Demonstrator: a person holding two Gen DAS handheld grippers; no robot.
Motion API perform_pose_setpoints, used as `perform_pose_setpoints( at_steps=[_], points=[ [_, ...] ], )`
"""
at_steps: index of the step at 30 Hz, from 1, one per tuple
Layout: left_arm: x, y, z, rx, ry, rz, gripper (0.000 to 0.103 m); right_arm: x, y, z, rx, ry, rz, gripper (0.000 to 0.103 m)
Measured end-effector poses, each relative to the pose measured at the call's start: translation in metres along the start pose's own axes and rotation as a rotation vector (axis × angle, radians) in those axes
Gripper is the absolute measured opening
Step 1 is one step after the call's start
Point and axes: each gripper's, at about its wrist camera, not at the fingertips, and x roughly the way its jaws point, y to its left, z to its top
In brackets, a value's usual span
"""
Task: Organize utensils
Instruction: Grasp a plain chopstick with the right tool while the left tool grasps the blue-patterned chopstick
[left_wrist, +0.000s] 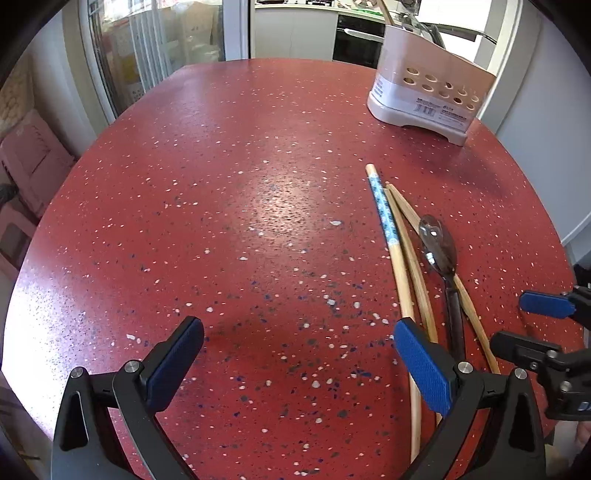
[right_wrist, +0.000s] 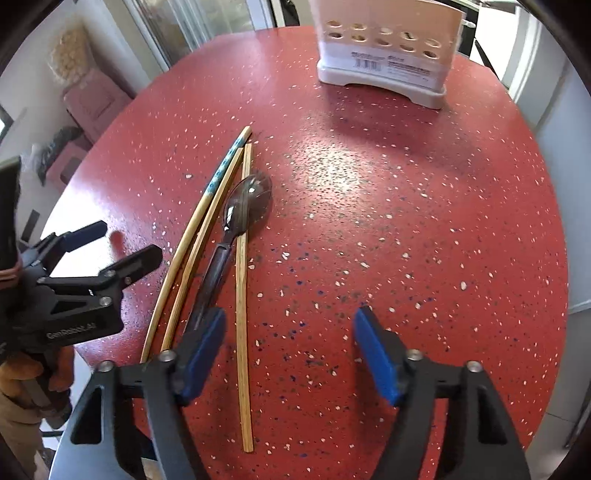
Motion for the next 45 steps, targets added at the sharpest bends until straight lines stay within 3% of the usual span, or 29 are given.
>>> perform_pose_setpoints(
  at_steps=[2, 6, 9, 11, 22, 30, 39, 45],
  points=[
    [-0.004, 0.006, -0.002, -0.010, 0.000, -0.002, 0.103, 0.004, 0.005, 0.005, -0.017, 0.006, -0.014, 0.060],
    [-0.016, 0.011, -0.007, -0.008, -0.006, 0.002, 0.103, 0.010, 0.021, 0.014, -0.079, 0.010, -0.078, 0.051],
    [-0.019, 0.014, -0.007, -0.006, -0.003, -0.005, 0.103, 0.013, 0.029, 0.019, -0.104, 0.001, -0.118, 0.034],
    [-0.018, 0.012, -0.006, -0.002, 0.001, -0.018, 0.103, 0.012, 0.027, 0.021, -0.083, -0.003, -0.117, 0.008],
    [-0.005, -0.007, 0.004, 0.030, 0.036, -0.040, 0.103, 0.000, -0.011, 0.012, 0.087, -0.024, -0.051, 0.007],
    [0.003, -0.020, 0.014, 0.085, 0.056, 0.012, 0.103, 0.002, -0.014, 0.014, 0.092, -0.015, -0.022, 0.007],
    [0.012, -0.027, 0.033, 0.116, 0.086, 0.003, 0.103, 0.014, -0.010, 0.042, 0.016, 0.053, -0.064, 0.018],
    [0.013, -0.034, 0.042, 0.170, 0.117, -0.019, 0.103, 0.021, -0.007, 0.058, -0.010, 0.115, -0.081, 0.016]
  ],
)
